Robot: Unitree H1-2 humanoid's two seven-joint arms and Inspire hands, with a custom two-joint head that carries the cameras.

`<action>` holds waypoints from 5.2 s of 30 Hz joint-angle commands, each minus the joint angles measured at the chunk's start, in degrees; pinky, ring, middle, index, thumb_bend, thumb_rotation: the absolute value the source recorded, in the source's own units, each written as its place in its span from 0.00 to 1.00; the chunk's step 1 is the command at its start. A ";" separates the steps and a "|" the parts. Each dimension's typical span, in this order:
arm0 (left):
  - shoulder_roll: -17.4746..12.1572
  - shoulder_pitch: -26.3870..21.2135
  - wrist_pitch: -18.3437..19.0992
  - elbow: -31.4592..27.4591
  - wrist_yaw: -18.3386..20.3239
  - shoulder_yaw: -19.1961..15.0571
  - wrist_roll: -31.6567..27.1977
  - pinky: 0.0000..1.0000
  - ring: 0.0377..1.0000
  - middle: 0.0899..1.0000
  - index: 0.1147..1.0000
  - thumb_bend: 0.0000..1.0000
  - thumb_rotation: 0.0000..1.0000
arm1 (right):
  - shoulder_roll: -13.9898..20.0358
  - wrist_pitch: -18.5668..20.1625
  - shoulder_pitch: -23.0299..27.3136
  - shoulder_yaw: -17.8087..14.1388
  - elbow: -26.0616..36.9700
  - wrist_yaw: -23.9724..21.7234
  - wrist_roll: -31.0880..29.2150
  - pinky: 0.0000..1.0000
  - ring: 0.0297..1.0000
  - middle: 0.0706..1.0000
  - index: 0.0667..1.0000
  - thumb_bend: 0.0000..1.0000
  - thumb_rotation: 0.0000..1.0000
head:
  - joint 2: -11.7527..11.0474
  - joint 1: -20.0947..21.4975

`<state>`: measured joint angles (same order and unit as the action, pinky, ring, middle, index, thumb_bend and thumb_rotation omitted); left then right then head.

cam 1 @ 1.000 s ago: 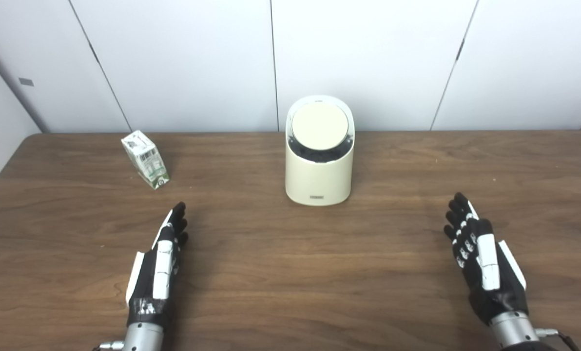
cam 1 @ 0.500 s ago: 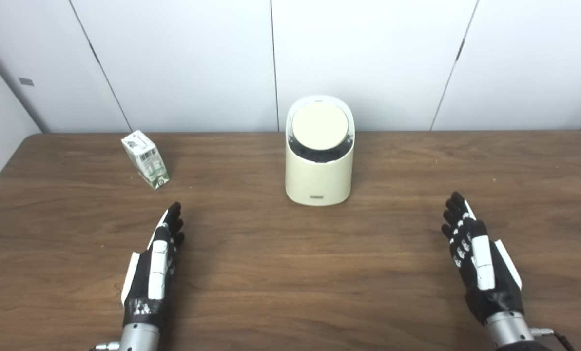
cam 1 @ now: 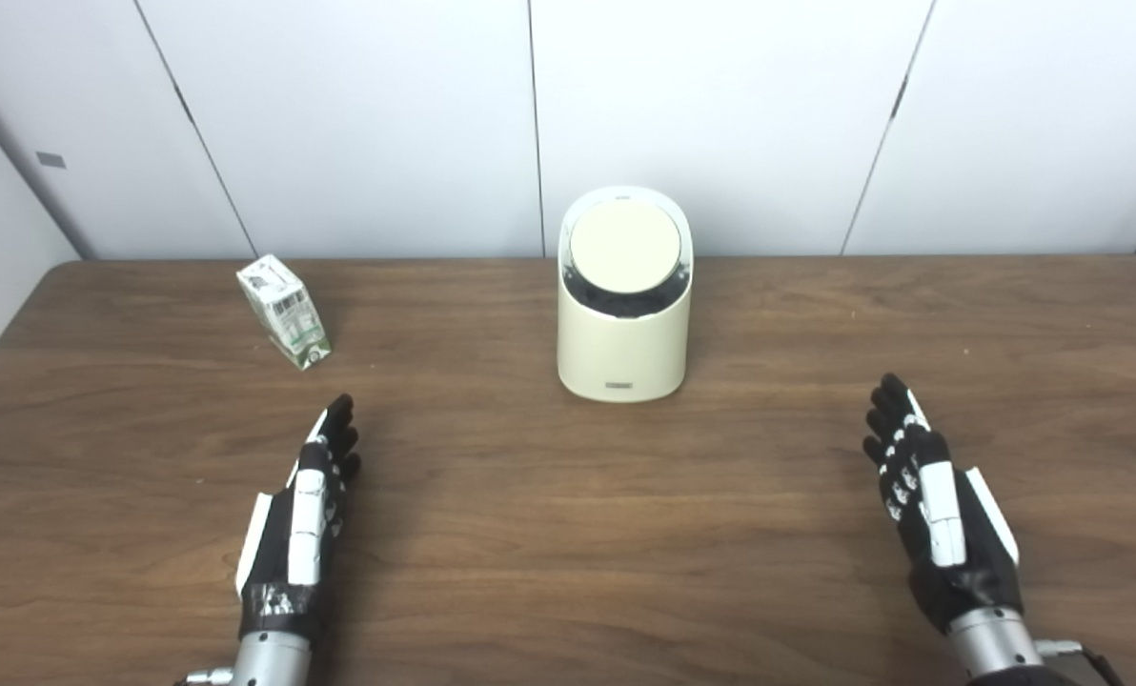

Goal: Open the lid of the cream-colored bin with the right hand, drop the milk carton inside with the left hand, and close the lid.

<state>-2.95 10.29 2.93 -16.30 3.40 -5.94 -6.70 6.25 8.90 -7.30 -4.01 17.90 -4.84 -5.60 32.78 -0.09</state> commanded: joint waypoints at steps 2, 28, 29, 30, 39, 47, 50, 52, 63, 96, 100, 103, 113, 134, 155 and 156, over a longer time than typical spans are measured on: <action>-1.04 -0.39 -1.68 -1.97 0.36 0.05 -0.02 1.00 1.00 1.00 1.00 0.57 1.00 | 0.11 -2.18 1.06 0.08 1.97 0.14 0.24 1.00 1.00 1.00 1.00 0.69 0.98 | 0.10 0.10; -1.55 -0.31 -2.39 -1.79 0.47 0.01 -0.26 1.00 1.00 1.00 1.00 0.58 1.00 | -0.45 -0.45 0.84 0.75 3.61 0.54 1.20 1.00 1.00 1.00 1.00 0.66 0.93 | 0.41 0.94; -1.50 -0.32 -2.42 -1.81 0.39 0.00 -0.19 1.00 1.00 1.00 1.00 0.58 1.00 | -0.48 -0.54 0.84 0.73 3.51 0.56 1.19 1.00 1.00 1.00 1.00 0.67 0.92 | 0.41 0.94; -1.45 -0.32 -2.37 -1.93 0.36 0.00 -0.21 1.00 1.00 1.00 1.00 0.58 1.00 | -0.46 -0.40 0.82 0.78 3.70 0.59 1.34 1.00 1.00 1.00 1.00 0.67 0.92 | 0.58 0.90; -1.44 -0.35 -2.35 -2.33 0.43 0.08 -0.36 1.00 1.00 1.00 1.00 0.58 1.00 | -0.48 0.41 0.82 0.91 4.18 0.58 1.55 1.00 1.00 1.00 1.00 0.68 0.91 | 0.68 0.96; -1.34 -0.47 -2.81 -1.55 0.51 0.22 -0.28 1.00 1.00 1.00 1.00 0.57 1.00 | -0.76 1.86 0.88 1.19 4.78 1.03 2.52 1.00 1.00 1.00 1.00 0.69 0.87 | -0.72 0.77; -1.30 -0.55 -2.94 -1.19 0.50 0.32 -0.20 1.00 1.00 1.00 1.00 0.56 1.00 | -1.10 3.11 1.90 1.65 5.27 1.51 3.68 1.00 1.00 0.99 1.00 0.70 0.81 | -1.66 1.12; -1.30 -0.57 -3.14 -0.95 0.50 0.38 -0.12 1.00 1.00 1.00 1.00 0.56 1.00 | -1.15 3.12 2.37 1.78 5.13 1.54 3.89 0.99 0.99 0.99 1.00 0.70 0.78 | -1.66 1.12; -1.15 0.06 -4.31 0.39 0.09 1.01 1.31 1.00 1.00 1.00 1.00 0.54 1.00 | -2.33 6.76 18.95 4.42 0.75 5.62 15.14 0.90 0.94 0.94 0.95 0.85 0.59 | -4.75 2.14; 0.41 0.77 -3.66 0.16 -0.32 2.79 1.39 1.00 1.00 1.00 1.00 0.56 1.00 | -1.63 6.07 50.70 14.79 -31.66 11.34 33.64 0.77 0.87 0.91 0.92 0.93 0.33 | -5.32 1.24; 0.50 0.77 -3.19 0.03 -0.43 2.86 1.27 1.00 1.00 1.00 1.00 0.57 1.00 | -1.59 6.23 51.05 15.55 -32.57 11.75 34.77 0.75 0.85 0.89 0.91 0.95 0.33 | -5.26 1.11; 0.47 0.91 -3.52 0.05 -0.34 2.98 1.30 1.00 1.00 1.00 1.00 0.56 1.00 | -1.55 5.69 50.75 15.85 -32.54 11.77 34.71 0.75 0.85 0.89 0.91 0.96 0.31 | -4.94 0.82; 0.40 1.22 -3.58 -0.38 -0.16 3.03 0.65 1.00 1.00 1.00 1.00 0.55 1.00 | -0.13 4.35 49.38 16.69 -31.81 11.07 35.20 0.79 0.88 0.90 0.91 0.95 0.24 | -4.21 0.82; 0.08 0.96 -2.94 -1.01 -0.39 3.26 1.78 1.00 1.00 1.00 1.00 0.59 1.00 | 2.97 2.40 49.44 22.59 -31.32 8.69 42.52 0.90 0.94 0.92 0.94 0.94 0.22 | -3.41 0.50; 0.49 0.99 -4.21 0.09 0.62 3.78 -0.50 1.00 1.00 1.00 1.00 0.55 1.00 | -4.28 16.50 42.43 4.77 -14.17 1.50 14.12 0.87 0.89 0.90 0.93 0.57 0.61 | -3.41 0.81; 0.49 0.96 -4.34 0.17 0.61 3.86 -0.44 1.00 1.00 1.00 1.00 0.55 1.00 | -4.03 16.61 41.10 4.69 -12.59 1.34 13.79 0.87 0.89 0.90 0.93 0.56 0.62 | -3.41 0.71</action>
<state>-2.61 10.98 0.79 -15.81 3.48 -2.41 -6.92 2.05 25.85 32.75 0.56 2.10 -3.12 8.78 29.36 0.62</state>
